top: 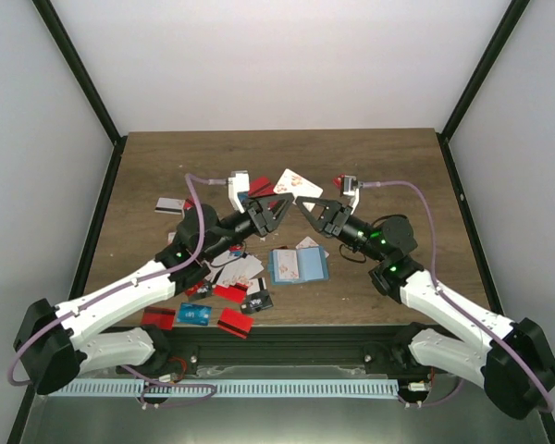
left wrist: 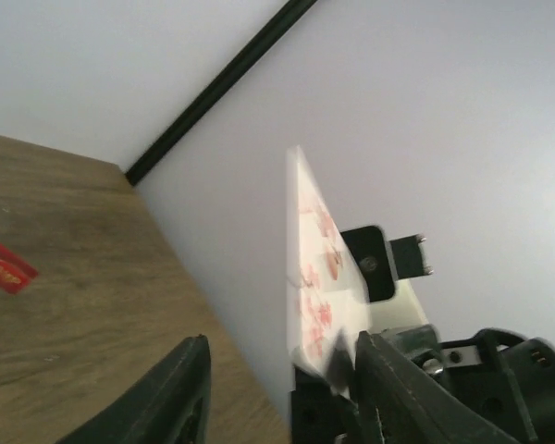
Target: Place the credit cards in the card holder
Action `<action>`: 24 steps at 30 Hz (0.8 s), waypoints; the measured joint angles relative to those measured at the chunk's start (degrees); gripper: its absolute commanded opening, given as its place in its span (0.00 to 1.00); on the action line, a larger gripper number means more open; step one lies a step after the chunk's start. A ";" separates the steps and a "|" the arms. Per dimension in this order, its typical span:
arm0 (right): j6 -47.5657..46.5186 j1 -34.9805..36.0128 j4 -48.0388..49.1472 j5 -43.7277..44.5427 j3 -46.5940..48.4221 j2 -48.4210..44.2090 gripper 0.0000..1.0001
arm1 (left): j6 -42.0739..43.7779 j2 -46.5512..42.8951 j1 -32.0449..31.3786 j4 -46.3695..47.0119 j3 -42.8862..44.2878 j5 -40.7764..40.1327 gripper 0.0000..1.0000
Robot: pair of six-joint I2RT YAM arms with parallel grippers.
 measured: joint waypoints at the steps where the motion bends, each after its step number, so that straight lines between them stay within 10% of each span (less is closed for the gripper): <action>1: 0.15 0.00 0.57 -0.70 0.00 0.17 0.01 | -0.04 0.55 0.33 1.42 -0.04 0.70 0.24; 8: 1.05 -0.37 1.99 -2.56 -0.20 0.98 0.01 | -0.87 1.81 0.76 6.86 -0.17 4.24 0.04; 14: -0.35 -0.46 1.62 -5.07 -0.15 0.98 0.63 | -0.81 1.81 1.31 7.45 -0.17 5.62 0.04; 24: -21.88 -1.31 -20.96 -9.05 6.23 -3.89 0.83 | 1.29 -0.79 9.86 0.00 -0.13 15.47 0.04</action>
